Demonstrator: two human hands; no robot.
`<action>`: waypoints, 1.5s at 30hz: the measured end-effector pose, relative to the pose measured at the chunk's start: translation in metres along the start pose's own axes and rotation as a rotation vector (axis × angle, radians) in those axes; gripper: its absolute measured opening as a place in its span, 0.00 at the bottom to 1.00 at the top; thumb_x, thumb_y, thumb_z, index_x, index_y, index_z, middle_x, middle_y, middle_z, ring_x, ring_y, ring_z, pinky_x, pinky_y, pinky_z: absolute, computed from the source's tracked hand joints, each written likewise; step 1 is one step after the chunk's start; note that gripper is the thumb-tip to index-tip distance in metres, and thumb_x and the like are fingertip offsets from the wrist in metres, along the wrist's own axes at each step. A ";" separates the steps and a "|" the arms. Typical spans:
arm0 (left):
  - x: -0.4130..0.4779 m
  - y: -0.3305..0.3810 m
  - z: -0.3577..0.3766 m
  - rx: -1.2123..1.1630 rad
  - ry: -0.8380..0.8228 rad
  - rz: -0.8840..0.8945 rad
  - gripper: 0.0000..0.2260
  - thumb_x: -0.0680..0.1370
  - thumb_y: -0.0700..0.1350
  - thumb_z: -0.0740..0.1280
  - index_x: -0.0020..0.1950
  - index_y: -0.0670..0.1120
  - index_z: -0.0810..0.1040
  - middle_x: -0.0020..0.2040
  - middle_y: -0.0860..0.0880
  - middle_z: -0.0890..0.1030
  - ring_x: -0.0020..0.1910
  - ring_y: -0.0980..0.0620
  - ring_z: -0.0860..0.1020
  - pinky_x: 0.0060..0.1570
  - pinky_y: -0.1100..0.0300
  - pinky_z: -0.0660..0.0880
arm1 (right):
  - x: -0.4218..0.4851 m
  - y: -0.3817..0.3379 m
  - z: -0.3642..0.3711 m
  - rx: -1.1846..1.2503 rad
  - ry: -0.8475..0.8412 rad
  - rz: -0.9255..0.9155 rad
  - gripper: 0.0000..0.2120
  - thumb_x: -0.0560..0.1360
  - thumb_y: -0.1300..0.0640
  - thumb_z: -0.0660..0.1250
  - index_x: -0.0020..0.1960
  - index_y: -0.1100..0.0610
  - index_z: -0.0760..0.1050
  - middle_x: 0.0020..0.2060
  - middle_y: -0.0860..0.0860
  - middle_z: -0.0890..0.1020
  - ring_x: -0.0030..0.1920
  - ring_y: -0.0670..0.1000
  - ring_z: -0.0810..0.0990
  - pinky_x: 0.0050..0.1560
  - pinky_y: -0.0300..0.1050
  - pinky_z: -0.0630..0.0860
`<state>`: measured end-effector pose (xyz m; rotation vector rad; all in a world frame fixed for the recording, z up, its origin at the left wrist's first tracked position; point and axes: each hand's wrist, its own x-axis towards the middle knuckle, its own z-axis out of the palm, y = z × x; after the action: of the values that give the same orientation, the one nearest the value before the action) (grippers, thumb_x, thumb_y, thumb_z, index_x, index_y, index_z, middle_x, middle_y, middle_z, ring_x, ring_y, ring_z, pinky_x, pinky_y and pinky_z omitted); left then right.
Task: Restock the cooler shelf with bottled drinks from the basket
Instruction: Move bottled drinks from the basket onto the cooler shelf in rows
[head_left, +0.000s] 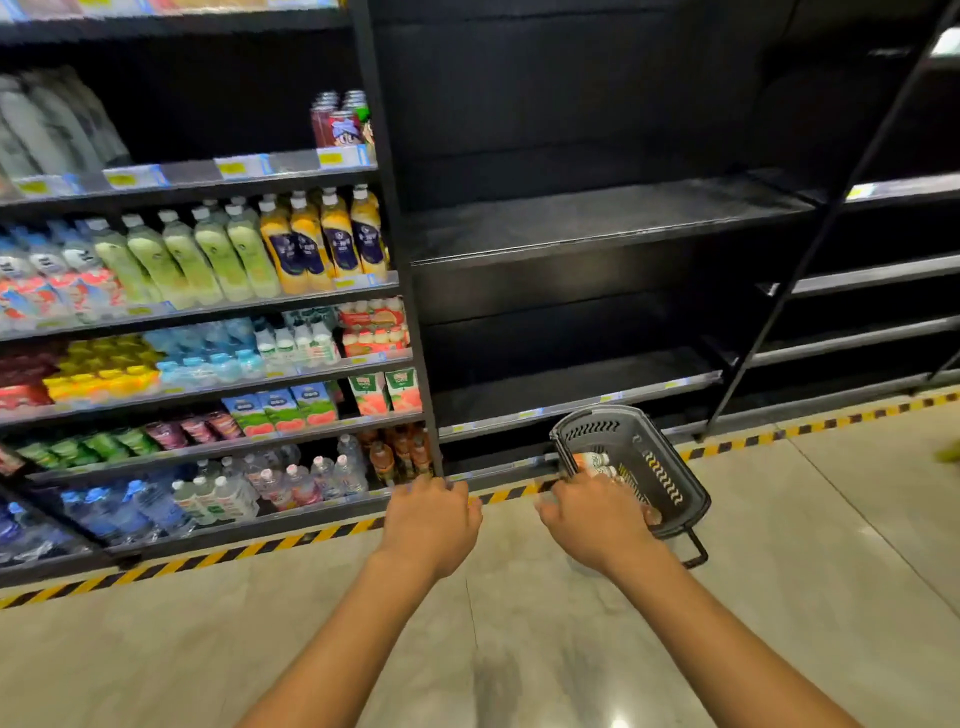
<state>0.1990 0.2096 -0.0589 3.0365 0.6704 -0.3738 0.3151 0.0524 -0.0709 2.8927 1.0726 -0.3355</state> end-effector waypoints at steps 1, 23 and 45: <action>0.019 0.002 0.001 0.011 -0.004 0.025 0.21 0.83 0.55 0.48 0.66 0.47 0.73 0.63 0.44 0.77 0.64 0.44 0.72 0.60 0.48 0.69 | 0.012 0.006 0.000 0.007 0.003 0.036 0.24 0.81 0.41 0.50 0.63 0.53 0.76 0.61 0.54 0.79 0.62 0.59 0.74 0.60 0.54 0.69; 0.509 0.189 -0.015 0.211 -0.242 0.635 0.23 0.83 0.55 0.45 0.62 0.47 0.74 0.60 0.44 0.79 0.60 0.44 0.76 0.58 0.52 0.72 | 0.306 0.243 0.032 0.354 -0.235 0.679 0.24 0.82 0.41 0.49 0.69 0.49 0.73 0.68 0.52 0.74 0.69 0.55 0.69 0.65 0.53 0.67; 0.774 0.326 0.229 0.453 -0.734 1.005 0.16 0.83 0.52 0.50 0.62 0.49 0.73 0.62 0.47 0.77 0.61 0.46 0.74 0.57 0.49 0.71 | 0.486 0.329 0.264 0.786 -0.453 1.129 0.21 0.81 0.42 0.52 0.60 0.52 0.77 0.58 0.54 0.81 0.60 0.58 0.77 0.60 0.51 0.71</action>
<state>0.9633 0.2201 -0.4760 2.7158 -1.0216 -1.5388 0.8366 0.0842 -0.4457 3.0987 -0.9538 -1.3978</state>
